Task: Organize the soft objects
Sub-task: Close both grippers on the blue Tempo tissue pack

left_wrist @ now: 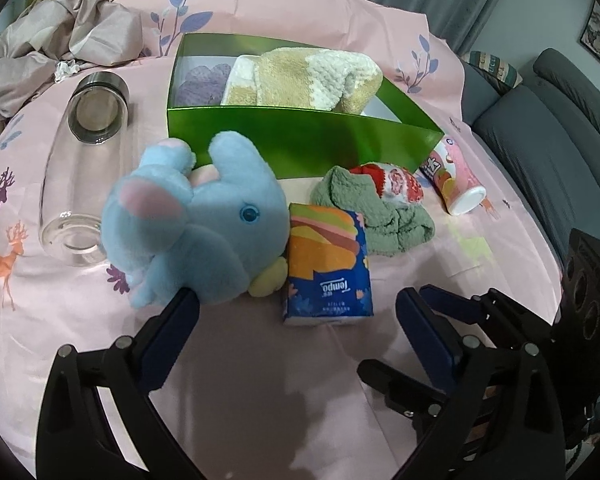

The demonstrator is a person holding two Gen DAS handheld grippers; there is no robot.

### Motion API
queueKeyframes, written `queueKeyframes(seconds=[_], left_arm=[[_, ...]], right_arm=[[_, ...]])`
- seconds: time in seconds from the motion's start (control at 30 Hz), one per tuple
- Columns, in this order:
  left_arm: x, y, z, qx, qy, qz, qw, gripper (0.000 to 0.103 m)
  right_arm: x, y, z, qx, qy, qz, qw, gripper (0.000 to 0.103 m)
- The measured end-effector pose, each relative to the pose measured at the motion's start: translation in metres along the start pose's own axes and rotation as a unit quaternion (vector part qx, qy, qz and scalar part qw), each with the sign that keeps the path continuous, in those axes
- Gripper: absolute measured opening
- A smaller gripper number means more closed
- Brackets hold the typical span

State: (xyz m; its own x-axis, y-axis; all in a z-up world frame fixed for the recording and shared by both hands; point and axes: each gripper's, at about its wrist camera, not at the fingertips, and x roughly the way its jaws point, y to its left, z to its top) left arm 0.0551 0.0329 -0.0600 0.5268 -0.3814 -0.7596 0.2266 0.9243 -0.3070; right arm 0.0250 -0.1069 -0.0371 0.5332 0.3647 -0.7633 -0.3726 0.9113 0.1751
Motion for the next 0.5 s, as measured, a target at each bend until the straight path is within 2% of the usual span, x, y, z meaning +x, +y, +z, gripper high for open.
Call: queueKeyframes(seconds=[0.2, 0.3, 0.37, 0.5], left_arm=[[0.003, 0.004, 0.002, -0.009, 0.004, -0.020, 0.9998, 0.087], [0.006, 0.005, 0.002, -0.017, 0.013, -0.044, 0.9988, 0.072], [0.009, 0.005, 0.001, -0.020, 0.021, -0.055, 0.9981, 0.063], [0.016, 0.004, 0.003, -0.025, 0.028, -0.064, 0.9973, 0.062]], right_arm=[[0.011, 0.005, 0.012, -0.016, 0.014, 0.006, 1.000, 0.078], [0.016, 0.007, 0.018, -0.019, 0.019, 0.020, 0.999, 0.071], [0.017, 0.010, 0.020, -0.029, 0.018, 0.017, 0.999, 0.070], [0.022, 0.014, 0.026, -0.049, 0.021, 0.024, 0.998, 0.064]])
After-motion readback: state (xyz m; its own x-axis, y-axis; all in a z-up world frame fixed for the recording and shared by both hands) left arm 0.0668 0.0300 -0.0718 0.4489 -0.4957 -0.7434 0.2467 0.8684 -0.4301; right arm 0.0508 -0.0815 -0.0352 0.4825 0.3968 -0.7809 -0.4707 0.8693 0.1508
